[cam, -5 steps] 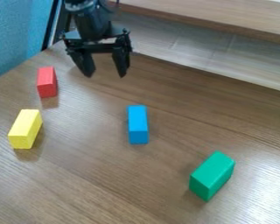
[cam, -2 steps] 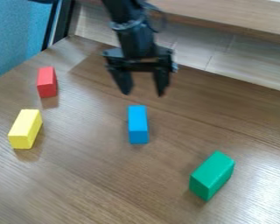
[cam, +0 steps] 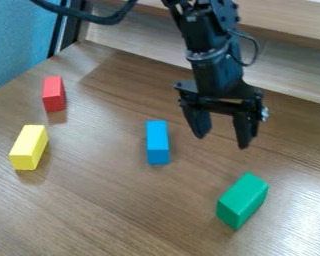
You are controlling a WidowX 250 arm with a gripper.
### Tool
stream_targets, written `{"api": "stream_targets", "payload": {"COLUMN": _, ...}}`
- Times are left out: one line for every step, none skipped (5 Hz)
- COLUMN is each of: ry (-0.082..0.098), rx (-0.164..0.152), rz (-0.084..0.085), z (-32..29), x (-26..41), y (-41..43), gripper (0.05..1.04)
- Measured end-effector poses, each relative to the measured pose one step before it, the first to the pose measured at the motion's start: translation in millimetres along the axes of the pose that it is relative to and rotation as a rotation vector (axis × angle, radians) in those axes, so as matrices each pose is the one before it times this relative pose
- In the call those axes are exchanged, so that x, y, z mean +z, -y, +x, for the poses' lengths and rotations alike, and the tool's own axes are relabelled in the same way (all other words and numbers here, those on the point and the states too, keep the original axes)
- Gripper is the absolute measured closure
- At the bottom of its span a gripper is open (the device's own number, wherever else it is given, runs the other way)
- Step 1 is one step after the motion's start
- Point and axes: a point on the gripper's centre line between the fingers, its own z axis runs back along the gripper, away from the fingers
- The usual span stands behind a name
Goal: Move the green cube on the top of yellow cube
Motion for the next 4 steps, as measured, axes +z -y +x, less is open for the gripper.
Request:
{"api": "stream_targets", "payload": {"ry": -0.0348, "rx": -0.0521, "rz": 0.0075, "z": -12.68, "x": -10.72, "y": 15.64, "gripper": 0.084}}
{"api": "stream_targets", "payload": {"ry": -0.0210, "rx": -0.0300, "rz": 0.0160, "z": -10.92, "x": -9.69, "y": 6.82, "gripper": 0.083}}
{"api": "stream_targets", "payload": {"ry": -0.0077, "rx": -0.0340, "rz": 0.0221, "z": -5.10, "x": -5.21, "y": 4.16, "gripper": 0.084}}
{"api": "stream_targets", "payload": {"ry": -0.0141, "rx": -0.0086, "rz": 0.0173, "z": -0.82, "x": -10.72, "y": 2.94, "gripper": 0.084}}
